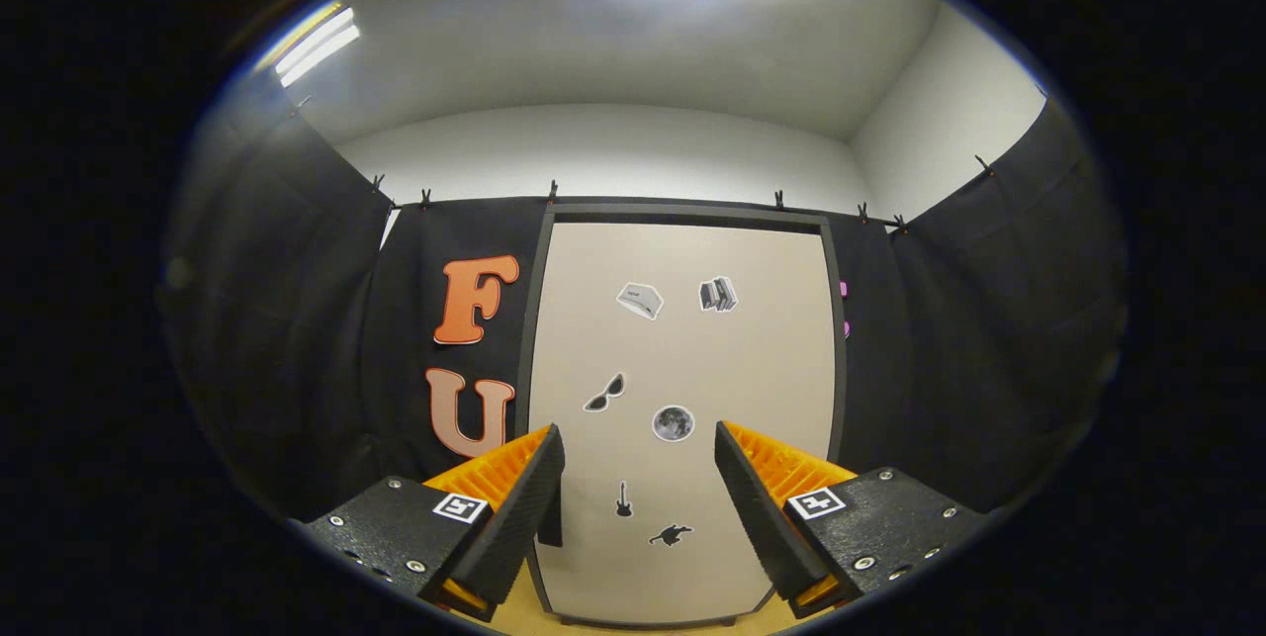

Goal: Open the shoe cabinet door, grab the shoes and put them into the shoe cabinet, then close the shoe cabinet door.

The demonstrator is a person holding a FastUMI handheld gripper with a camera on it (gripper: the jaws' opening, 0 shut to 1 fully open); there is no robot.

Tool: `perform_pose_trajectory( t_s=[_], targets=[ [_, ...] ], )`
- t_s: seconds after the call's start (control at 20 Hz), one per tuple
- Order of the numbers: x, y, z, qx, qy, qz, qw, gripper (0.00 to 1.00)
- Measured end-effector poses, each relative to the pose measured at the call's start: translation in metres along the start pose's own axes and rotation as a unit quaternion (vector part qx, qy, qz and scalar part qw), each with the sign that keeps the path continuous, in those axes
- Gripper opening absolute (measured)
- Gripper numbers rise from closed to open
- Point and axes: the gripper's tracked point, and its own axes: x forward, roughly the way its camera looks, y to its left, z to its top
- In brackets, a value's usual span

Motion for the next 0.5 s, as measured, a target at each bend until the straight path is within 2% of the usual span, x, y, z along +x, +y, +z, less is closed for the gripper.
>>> perform_pose_trajectory(
  t_s=[0.25,0.5],
  targets=[
    [0.015,0.008,-0.022,0.015,0.023,0.001,1.0,0.95],
    [0.033,0.032,-0.059,0.031,0.06,0.022,0.997,0.95]
  ],
)
